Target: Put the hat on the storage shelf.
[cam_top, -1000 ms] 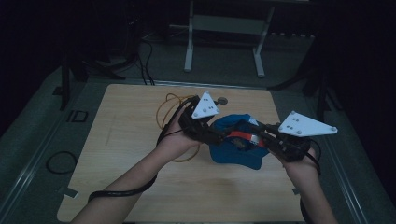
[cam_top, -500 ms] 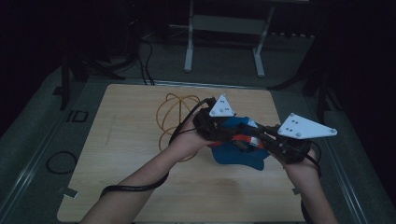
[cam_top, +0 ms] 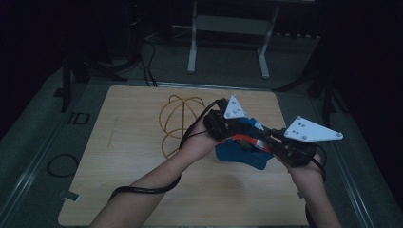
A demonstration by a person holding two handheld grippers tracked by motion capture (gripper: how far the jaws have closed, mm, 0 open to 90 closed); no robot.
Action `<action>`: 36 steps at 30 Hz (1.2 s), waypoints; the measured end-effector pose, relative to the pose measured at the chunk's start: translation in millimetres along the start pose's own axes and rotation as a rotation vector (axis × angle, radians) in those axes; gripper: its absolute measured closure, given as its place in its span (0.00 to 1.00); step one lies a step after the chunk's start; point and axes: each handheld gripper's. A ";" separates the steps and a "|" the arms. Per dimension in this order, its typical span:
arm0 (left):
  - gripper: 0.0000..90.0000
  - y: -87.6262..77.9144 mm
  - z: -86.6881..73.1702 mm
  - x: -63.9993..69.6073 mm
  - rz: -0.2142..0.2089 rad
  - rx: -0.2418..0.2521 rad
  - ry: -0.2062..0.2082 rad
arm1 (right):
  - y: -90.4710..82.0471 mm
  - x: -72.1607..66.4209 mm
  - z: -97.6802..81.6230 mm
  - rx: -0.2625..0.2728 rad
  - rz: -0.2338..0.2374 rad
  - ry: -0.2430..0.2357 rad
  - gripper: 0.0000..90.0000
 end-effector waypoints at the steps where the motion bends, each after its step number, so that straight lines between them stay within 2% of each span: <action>1: 1.00 -0.3 1.2 -0.2 -0.008 0.008 -0.005 | -0.5 0.0 -0.2 0.004 -0.006 0.001 0.96; 3: 1.00 -2.3 4.4 0.5 0.015 0.020 0.008 | -2.5 0.7 -0.6 0.013 -0.003 0.010 0.94; 6: 1.00 -5.8 9.7 0.5 0.027 0.036 0.021 | -7.2 -0.6 -1.0 0.030 0.013 0.024 0.87; 10: 1.00 -9.1 12.6 0.9 0.044 0.056 0.037 | -12.2 -5.4 -1.0 0.037 0.026 0.013 0.80; 12: 1.00 -11.6 11.6 -1.1 0.055 0.070 0.043 | -18.0 -9.0 -0.9 0.058 0.042 0.011 0.68; 14: 1.00 -13.6 9.3 -4.0 0.030 0.096 0.036 | -22.8 -10.8 -1.0 0.077 0.051 0.014 0.59; 15: 1.00 -15.2 8.1 -5.3 0.034 0.106 0.048 | -25.5 -11.2 -1.4 0.086 0.054 0.008 0.55; 17: 1.00 -17.8 5.7 -8.2 -0.007 0.145 0.054 | -30.4 -11.0 -2.5 0.103 0.050 0.014 0.52; 18: 1.00 -19.3 4.8 -9.2 0.007 0.150 0.060 | -32.8 -9.7 -3.3 0.104 0.060 0.011 0.50; 20: 1.00 -21.5 2.5 -12.3 -0.032 0.186 0.066 | -36.1 -8.0 -4.7 0.100 0.058 0.008 0.50; 21: 1.00 -23.1 1.5 -13.8 -0.021 0.193 0.080 | -37.5 -7.3 -5.2 0.099 0.060 0.007 0.52; 23: 1.00 -25.5 -1.4 -18.7 -0.063 0.224 0.080 | -39.7 -5.9 -6.2 0.091 0.052 0.003 0.53; 24: 1.00 -26.4 -2.6 -20.5 -0.060 0.231 0.079 | -40.7 -5.0 -6.9 0.093 0.050 0.008 0.53; 25: 1.00 -27.3 -4.1 -23.2 -0.087 0.243 0.083 | -41.5 -3.8 -7.6 0.092 0.056 0.014 0.54; 26: 1.00 -28.0 -5.4 -24.4 -0.097 0.256 0.085 | -42.1 -2.7 -8.5 0.091 0.052 0.024 0.55; 27: 1.00 -29.5 -8.3 -26.5 -0.139 0.288 0.082 | -42.3 -2.0 -9.1 0.094 0.049 0.028 0.56; 30: 1.00 -32.6 -13.3 -27.8 -0.208 0.342 0.094 | -41.4 -2.0 -12.0 0.089 0.067 0.036 0.58; 31: 1.00 -33.2 -14.0 -27.9 -0.214 0.351 0.094 | -40.5 -3.1 -12.5 0.085 0.072 0.036 0.58; 33: 1.00 -33.6 -16.4 -29.7 -0.277 0.389 0.078 | -39.0 -5.0 -12.9 0.081 0.083 0.035 0.58; 34: 1.00 -33.6 -17.4 -29.7 -0.282 0.400 0.076 | -38.3 -5.8 -12.9 0.080 0.092 0.031 0.58; 35: 1.00 -32.9 -18.6 -30.1 -0.314 0.413 0.064 | -38.0 -6.8 -13.0 0.084 0.103 0.032 0.57; 36: 1.00 -32.3 -20.0 -29.8 -0.328 0.429 0.061 | -37.7 -7.6 -13.2 0.090 0.113 0.037 0.57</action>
Point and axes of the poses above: each handheld gripper's, and its own axes: y roughly forward along the jaws, z roughly out of its top, x roughly to its right, and after that the axes turned 13 degrees about z, right-handed
